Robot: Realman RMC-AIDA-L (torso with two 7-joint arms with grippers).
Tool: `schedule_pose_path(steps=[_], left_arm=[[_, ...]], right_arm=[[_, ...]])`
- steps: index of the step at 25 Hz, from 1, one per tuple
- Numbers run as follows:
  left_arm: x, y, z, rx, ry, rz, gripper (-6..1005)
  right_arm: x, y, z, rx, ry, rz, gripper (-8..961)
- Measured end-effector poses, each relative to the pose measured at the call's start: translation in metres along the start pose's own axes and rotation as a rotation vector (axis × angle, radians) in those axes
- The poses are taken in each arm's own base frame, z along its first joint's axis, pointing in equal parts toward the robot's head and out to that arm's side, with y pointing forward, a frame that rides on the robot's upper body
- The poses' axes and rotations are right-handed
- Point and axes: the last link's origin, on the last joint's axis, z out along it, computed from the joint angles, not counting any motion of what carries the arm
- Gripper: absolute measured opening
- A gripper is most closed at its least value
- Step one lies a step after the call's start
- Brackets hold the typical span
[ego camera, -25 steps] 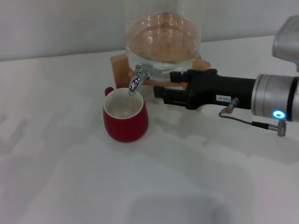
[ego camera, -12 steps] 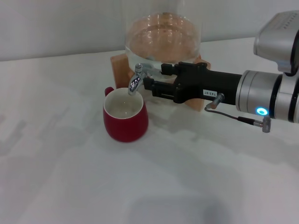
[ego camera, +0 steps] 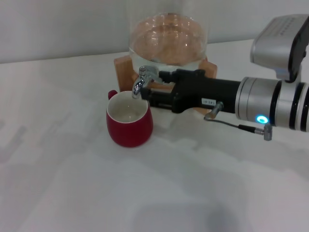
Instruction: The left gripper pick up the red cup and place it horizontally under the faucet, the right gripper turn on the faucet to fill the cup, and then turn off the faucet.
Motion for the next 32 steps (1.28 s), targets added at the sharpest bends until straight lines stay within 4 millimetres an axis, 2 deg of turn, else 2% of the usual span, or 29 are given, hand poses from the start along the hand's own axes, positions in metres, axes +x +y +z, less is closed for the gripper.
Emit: schedule_pose_path(steps=[6, 12, 17, 23, 27, 32], left_arm=[[0.001, 0.0, 0.0, 0.0, 0.005, 0.002, 757], [0.0, 0.0, 0.0, 0.0, 0.006, 0.003, 756], [-0.003, -0.001, -0.006, 0.014, 0.001, -0.003, 756], [0.002, 0.001, -0.013, 0.003, -0.083, 0.041, 756], [0.01, 0.006, -0.024, -0.009, -0.16, 0.044, 756], [0.02, 0.014, -0.042, 0.003, -0.175, 0.043, 755]], right_arm=[[0.002, 0.016, 0.003, -0.102, 0.032, -0.013, 658], [0.001, 0.023, 0.006, -0.135, 0.038, -0.022, 657], [-0.003, 0.02, -0.004, -0.123, 0.022, -0.022, 658], [0.0, 0.009, -0.032, -0.072, 0.009, -0.004, 658], [0.004, 0.003, -0.039, -0.044, 0.007, 0.004, 657], [0.008, 0.0, -0.037, -0.041, 0.014, 0.015, 657]])
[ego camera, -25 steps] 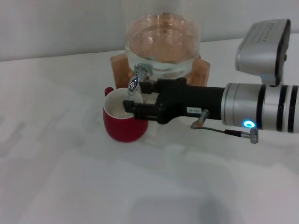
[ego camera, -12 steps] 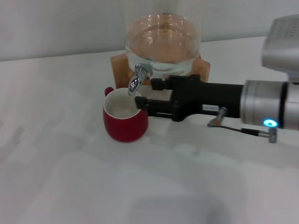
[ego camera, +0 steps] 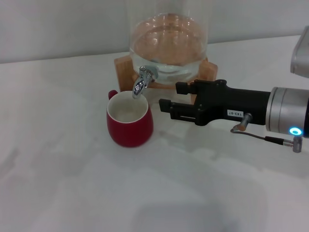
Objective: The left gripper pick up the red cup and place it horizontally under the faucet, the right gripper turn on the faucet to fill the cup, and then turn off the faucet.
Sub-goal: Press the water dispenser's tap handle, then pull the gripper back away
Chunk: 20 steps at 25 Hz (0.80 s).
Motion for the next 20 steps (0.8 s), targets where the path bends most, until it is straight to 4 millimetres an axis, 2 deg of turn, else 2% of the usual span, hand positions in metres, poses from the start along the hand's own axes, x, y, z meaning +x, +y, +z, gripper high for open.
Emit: schedule_pose_path(steps=[3, 7, 17, 20], left_arm=[[-0.002, 0.006, -0.011, 0.005, 0.082, 0.042, 748], [-0.01, 0.004, -0.013, 0.017, 0.143, 0.051, 741], [-0.018, -0.009, 0.002, 0.067, 0.144, 0.003, 740], [-0.019, -0.014, 0.006, 0.097, 0.141, -0.005, 740]], right_arm=[[0.0, -0.001, 0.002, -0.003, -0.002, 0.005, 658], [0.0, -0.002, 0.003, -0.011, -0.02, 0.01, 658], [0.001, -0.002, 0.002, -0.014, -0.029, 0.019, 657], [0.001, 0.003, 0.002, -0.033, -0.035, 0.008, 657]])
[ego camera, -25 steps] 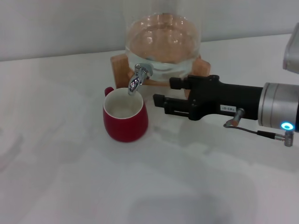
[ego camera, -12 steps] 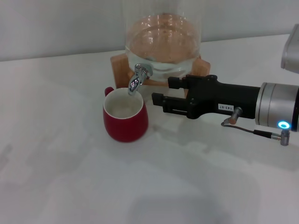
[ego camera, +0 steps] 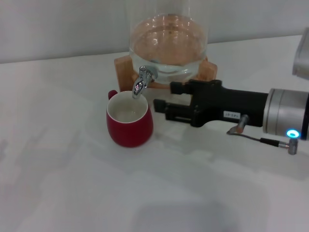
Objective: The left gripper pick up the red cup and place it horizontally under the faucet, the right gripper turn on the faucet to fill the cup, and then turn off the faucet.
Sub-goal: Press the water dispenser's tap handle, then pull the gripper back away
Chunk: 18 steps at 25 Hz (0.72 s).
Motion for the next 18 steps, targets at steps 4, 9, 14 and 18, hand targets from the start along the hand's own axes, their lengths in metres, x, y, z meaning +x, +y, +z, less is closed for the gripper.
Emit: schedule_pose_path(steps=[4, 9, 14, 18], left_arm=[[0.0, -0.002, 0.004, 0.013, -0.005, 0.001, 741], [0.002, -0.004, 0.009, 0.014, -0.004, 0.004, 741], [0.002, -0.005, 0.01, 0.022, -0.005, 0.006, 741], [0.002, -0.005, 0.01, 0.022, -0.005, 0.006, 741]], right_arm=[[-0.005, 0.021, 0.006, -0.045, -0.006, -0.059, 657], [-0.013, 0.051, 0.022, -0.08, 0.008, -0.166, 658], [-0.016, 0.062, 0.04, -0.059, 0.01, -0.192, 657], [-0.017, 0.066, 0.054, -0.035, 0.014, -0.211, 657]])
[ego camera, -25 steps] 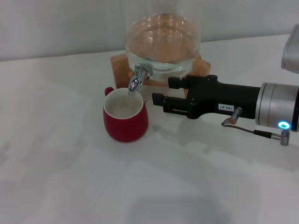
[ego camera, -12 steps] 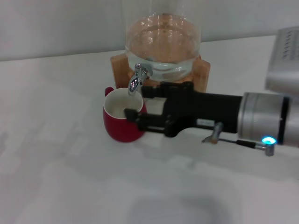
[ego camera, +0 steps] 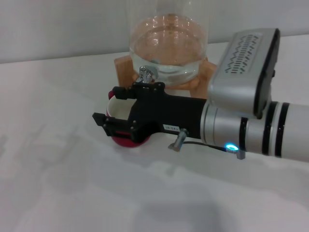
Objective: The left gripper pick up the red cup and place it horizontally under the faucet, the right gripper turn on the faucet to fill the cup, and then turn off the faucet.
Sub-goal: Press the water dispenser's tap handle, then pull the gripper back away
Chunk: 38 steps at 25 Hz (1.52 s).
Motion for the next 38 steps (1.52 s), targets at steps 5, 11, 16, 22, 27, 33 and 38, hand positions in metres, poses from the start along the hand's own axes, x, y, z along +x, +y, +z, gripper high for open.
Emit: schedule_pose_path(steps=[5, 11, 16, 22, 27, 33, 38], left_arm=[[-0.002, 0.0, -0.001, 0.002, -0.001, -0.008, 741], [-0.002, 0.001, 0.0, -0.004, 0.0, -0.008, 741], [-0.001, 0.001, 0.001, -0.01, 0.002, -0.007, 741], [-0.001, 0.002, 0.001, -0.011, 0.003, -0.006, 741], [0.0, 0.002, 0.002, -0.012, 0.003, -0.006, 741], [0.0, 0.001, 0.004, -0.013, 0.004, -0.004, 740], [0.001, 0.001, 0.005, -0.012, 0.005, -0.003, 740]], right_arm=[[-0.001, 0.007, 0.007, 0.014, -0.007, -0.031, 658], [0.004, 0.005, 0.01, 0.032, 0.003, -0.039, 657], [0.007, -0.001, 0.011, 0.054, 0.007, -0.029, 658], [0.007, -0.007, 0.01, 0.079, 0.0, -0.026, 658], [0.008, -0.01, 0.009, 0.088, 0.003, -0.024, 657], [0.011, -0.01, 0.008, 0.087, 0.012, -0.019, 658], [0.014, -0.013, 0.008, 0.096, 0.018, -0.014, 657]])
